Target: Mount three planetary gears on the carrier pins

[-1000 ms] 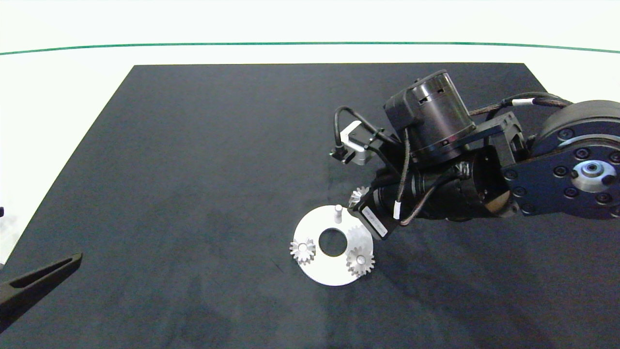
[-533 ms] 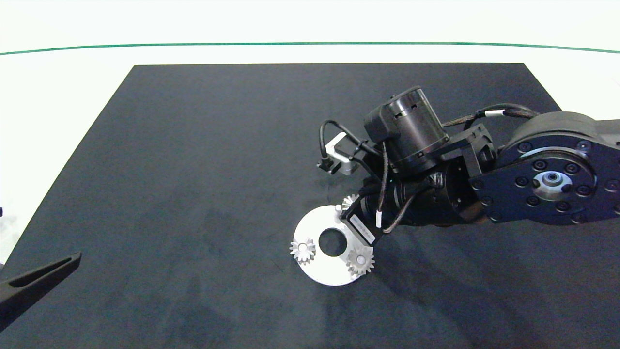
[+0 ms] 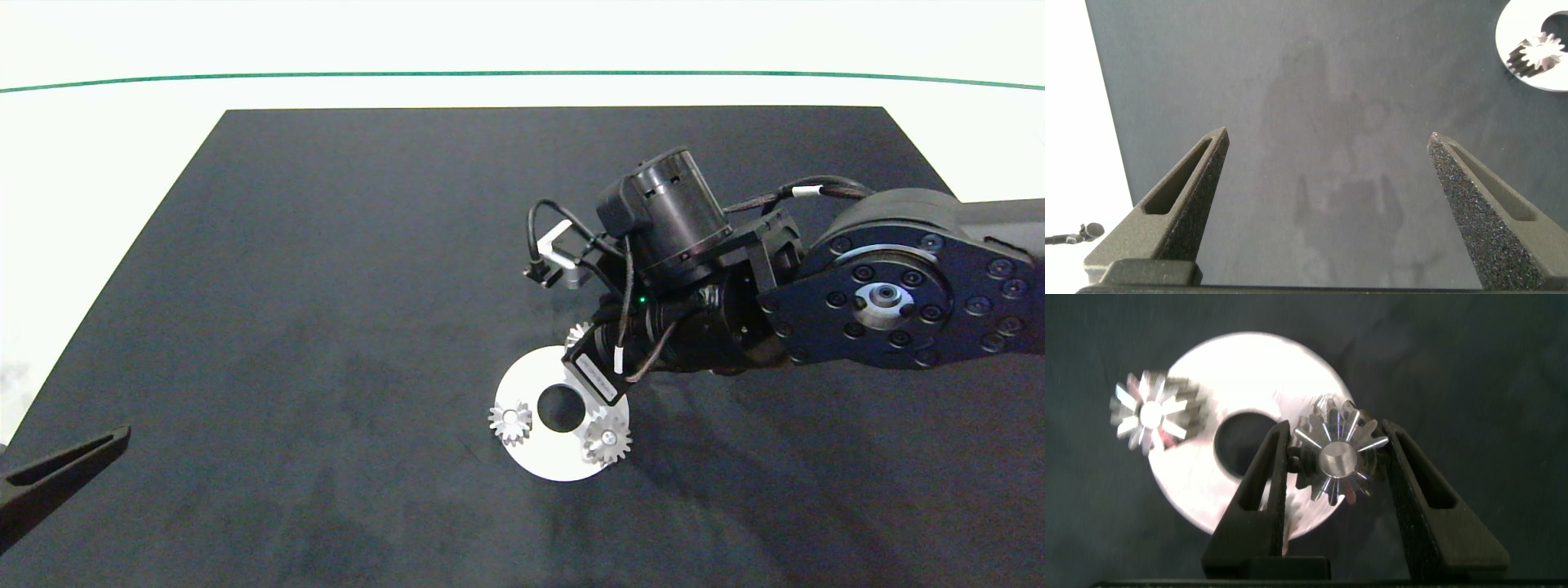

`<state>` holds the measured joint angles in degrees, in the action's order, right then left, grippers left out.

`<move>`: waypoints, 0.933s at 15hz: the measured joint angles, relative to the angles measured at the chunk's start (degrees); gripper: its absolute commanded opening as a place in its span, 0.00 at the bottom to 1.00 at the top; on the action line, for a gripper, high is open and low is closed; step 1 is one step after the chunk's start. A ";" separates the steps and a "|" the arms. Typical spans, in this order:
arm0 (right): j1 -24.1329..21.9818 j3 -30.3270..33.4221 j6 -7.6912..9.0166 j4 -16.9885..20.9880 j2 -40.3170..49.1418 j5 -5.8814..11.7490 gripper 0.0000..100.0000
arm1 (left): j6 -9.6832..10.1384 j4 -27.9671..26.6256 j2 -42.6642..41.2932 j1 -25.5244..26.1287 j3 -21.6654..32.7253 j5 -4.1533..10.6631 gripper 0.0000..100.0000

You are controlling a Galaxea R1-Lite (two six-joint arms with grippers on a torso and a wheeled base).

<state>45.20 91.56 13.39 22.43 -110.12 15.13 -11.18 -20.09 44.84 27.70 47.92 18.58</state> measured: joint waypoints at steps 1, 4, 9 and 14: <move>0.05 0.68 0.01 0.09 -0.35 -0.02 0.04 | 0.05 0.00 -0.07 0.00 0.00 0.00 1.00; 0.07 1.46 0.00 0.13 -1.29 -0.02 0.04 | 0.10 -0.02 -0.16 0.00 -0.02 0.00 1.00; -0.17 1.74 -0.11 0.13 -2.21 -0.06 0.04 | 0.10 -0.02 -0.33 0.00 -0.02 0.00 1.00; -0.44 1.77 -0.13 0.05 -2.51 -0.11 0.04 | 0.02 -0.02 -0.33 0.00 -0.02 0.00 1.00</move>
<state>44.76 93.33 13.25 22.48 -112.63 15.02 -11.15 -20.11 44.51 27.70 47.90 18.58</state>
